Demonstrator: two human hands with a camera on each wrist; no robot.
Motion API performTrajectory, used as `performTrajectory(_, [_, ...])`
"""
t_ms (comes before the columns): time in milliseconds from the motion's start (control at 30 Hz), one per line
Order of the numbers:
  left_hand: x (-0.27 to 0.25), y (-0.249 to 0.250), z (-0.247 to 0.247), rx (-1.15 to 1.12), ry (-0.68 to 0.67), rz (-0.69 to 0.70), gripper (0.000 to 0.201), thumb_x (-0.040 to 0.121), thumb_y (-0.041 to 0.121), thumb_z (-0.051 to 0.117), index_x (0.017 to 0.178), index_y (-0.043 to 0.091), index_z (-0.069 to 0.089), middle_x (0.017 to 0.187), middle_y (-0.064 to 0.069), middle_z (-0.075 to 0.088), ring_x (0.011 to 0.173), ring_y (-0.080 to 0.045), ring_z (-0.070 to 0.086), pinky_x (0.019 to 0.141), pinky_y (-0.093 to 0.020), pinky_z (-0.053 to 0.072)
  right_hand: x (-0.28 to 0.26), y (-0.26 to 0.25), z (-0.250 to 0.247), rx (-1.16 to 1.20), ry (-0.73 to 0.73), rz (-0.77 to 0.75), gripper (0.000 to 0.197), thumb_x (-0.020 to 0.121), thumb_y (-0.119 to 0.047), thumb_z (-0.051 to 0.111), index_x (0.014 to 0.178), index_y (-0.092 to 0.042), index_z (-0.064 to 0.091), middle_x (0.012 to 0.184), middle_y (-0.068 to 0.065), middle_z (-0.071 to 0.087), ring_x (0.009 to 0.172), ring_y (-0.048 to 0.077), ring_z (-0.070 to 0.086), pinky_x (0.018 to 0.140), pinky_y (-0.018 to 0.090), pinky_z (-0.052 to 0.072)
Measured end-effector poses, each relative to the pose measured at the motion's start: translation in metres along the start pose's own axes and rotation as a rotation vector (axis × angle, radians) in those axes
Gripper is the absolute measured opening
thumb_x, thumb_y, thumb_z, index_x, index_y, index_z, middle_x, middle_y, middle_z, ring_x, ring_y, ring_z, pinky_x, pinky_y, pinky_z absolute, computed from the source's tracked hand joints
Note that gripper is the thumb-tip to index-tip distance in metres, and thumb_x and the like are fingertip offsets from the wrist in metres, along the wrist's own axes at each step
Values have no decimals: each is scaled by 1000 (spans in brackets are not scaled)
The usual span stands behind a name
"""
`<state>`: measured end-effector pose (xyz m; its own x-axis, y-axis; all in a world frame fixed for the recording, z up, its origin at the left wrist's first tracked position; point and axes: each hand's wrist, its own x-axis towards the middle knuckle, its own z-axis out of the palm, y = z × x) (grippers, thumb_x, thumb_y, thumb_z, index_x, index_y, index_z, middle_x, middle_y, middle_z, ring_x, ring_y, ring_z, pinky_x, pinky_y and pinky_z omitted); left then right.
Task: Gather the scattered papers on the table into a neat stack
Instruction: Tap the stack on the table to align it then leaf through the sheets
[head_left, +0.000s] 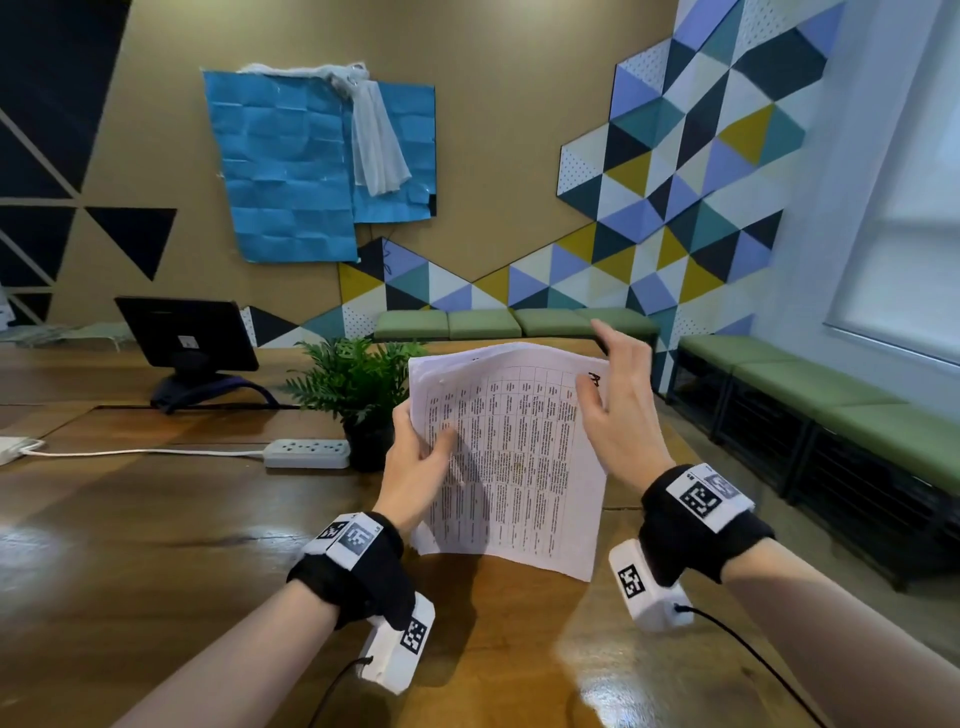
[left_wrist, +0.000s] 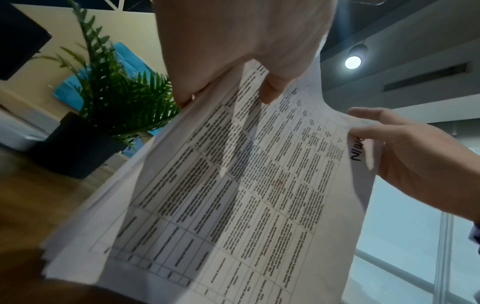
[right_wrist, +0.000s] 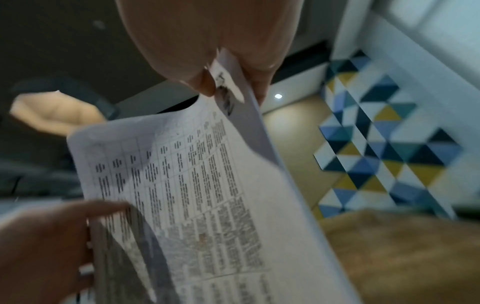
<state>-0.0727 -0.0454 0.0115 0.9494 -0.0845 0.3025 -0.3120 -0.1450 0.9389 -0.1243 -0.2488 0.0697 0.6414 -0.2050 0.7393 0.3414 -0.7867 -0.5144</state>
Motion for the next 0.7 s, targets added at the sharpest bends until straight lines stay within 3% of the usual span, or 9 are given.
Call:
performTrajectory(33, [0, -2, 1, -8, -1, -26, 36, 95, 22, 50, 129, 21, 36, 108, 5, 59, 105, -18, 58, 88, -35, 47, -1, 4, 2, 156, 22, 114, 58, 92, -14, 53, 146, -16, 29, 140, 9, 36, 111, 5, 42, 100, 13, 35])
performTrajectory(67, [1, -5, 2, -14, 0, -52, 32, 95, 22, 50, 126, 21, 40, 111, 3, 60, 109, -21, 58, 93, -40, 46, -5, 8, 3, 345, 18, 260, 63, 91, -18, 56, 146, -21, 26, 140, 8, 41, 116, 10, 47, 103, 22, 39])
performTrajectory(100, [1, -7, 3, -26, -2, -72, 28, 96, 21, 49, 123, 21, 43, 114, 1, 61, 112, -22, 58, 97, -41, 46, -9, 10, 5, 536, -14, 409, 61, 90, -19, 58, 143, -24, 28, 136, 9, 49, 114, 15, 55, 98, 32, 47])
performTrajectory(167, [0, -9, 6, -43, 7, -72, 24, 98, 19, 45, 121, 22, 49, 120, -2, 62, 115, -21, 58, 100, -42, 45, -18, 10, 11, 770, -149, 629, 38, 94, -15, 54, 131, -14, 44, 125, 15, 62, 99, 20, 65, 82, 36, 54])
performTrajectory(267, [-4, -9, 12, -32, 78, -32, 22, 99, 20, 41, 118, 27, 51, 115, 3, 64, 110, -18, 59, 98, -39, 46, -18, 7, 12, 767, -159, 624, 23, 95, -10, 51, 116, -5, 59, 118, 18, 67, 96, 27, 67, 86, 42, 55])
performTrajectory(367, [-13, -6, 14, -56, 72, 1, 18, 98, 18, 44, 110, 31, 45, 104, 14, 60, 107, -17, 59, 93, -35, 47, -10, 8, 6, 814, -150, 588, 19, 91, -6, 57, 109, -10, 61, 107, 11, 70, 93, 23, 69, 78, 35, 58])
performTrajectory(467, [-18, 5, 12, -89, 55, 47, 29, 90, 19, 58, 112, 23, 40, 111, 4, 60, 108, -17, 61, 94, -35, 50, -16, 15, 6, 768, -256, 625, 34, 83, -4, 66, 117, -7, 59, 113, 13, 70, 103, 28, 68, 88, 43, 55])
performTrajectory(600, [-5, 40, 11, -193, 116, 87, 41, 84, 39, 65, 113, 23, 42, 105, 7, 61, 97, -9, 62, 86, -29, 50, -18, 24, 6, 803, -320, 715, 41, 77, -5, 72, 117, -6, 64, 114, 13, 72, 104, 30, 69, 92, 46, 53])
performTrajectory(700, [11, 63, 14, -180, 194, 56, 51, 84, 53, 58, 119, 17, 45, 106, 8, 57, 100, -14, 56, 92, -30, 40, -16, 29, 3, 849, -382, 744, 40, 67, -14, 78, 106, -13, 70, 108, 11, 75, 102, 29, 70, 91, 48, 53])
